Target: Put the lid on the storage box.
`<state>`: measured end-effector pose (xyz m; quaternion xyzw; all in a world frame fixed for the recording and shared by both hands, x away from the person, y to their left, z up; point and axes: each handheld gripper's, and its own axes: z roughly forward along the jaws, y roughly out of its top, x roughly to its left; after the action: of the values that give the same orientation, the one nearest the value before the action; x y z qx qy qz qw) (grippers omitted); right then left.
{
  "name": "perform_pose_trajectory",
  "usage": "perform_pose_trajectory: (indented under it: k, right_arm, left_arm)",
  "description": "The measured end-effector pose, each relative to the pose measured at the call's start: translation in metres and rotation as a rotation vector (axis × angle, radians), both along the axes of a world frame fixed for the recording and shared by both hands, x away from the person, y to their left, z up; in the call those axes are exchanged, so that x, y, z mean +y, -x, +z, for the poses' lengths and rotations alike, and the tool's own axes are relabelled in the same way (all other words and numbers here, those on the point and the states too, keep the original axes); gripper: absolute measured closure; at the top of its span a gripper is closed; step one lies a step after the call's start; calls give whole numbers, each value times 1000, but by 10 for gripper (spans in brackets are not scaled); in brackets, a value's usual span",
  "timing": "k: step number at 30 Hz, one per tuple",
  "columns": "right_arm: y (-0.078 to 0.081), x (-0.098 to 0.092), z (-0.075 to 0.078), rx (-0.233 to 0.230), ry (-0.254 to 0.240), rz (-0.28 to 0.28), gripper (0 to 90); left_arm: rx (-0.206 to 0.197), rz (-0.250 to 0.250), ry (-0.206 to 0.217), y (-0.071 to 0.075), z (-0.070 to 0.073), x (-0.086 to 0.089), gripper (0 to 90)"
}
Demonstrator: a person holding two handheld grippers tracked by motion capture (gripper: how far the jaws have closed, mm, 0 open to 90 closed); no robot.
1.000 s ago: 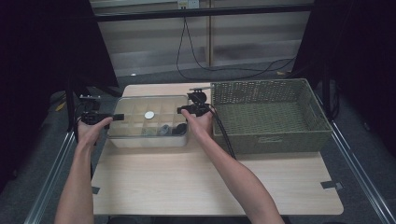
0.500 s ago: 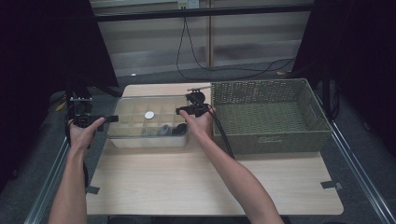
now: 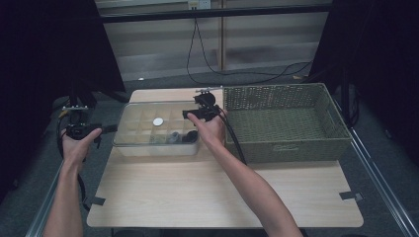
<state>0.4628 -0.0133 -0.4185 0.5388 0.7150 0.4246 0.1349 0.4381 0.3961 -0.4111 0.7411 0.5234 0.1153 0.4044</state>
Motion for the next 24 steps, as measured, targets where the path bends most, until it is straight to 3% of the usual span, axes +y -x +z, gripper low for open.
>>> perform_pose_trajectory:
  k: [5,8,10,14,17,24]
  right_arm:
    - [3,-2,10,-23,-10,20,196]
    - [4,-6,15,-28,-13,21,197]
    - [5,-9,17,-28,-3,23,202]
    - [7,-17,21,-38,5,35,220]
    - [10,-24,24,-43,-5,51,229]
    - [21,-39,35,-74,-54,74,246]
  left_arm:
    - [-19,-16,-28,8,5,-5,156]
    - [-19,-9,-13,13,7,-5,162]
    - [-13,-7,-37,15,8,-6,168]
    - [-37,-25,-24,24,11,-9,168]
    - [-49,-19,-67,30,9,-14,167]
    - [-55,-27,-74,45,5,-30,168]
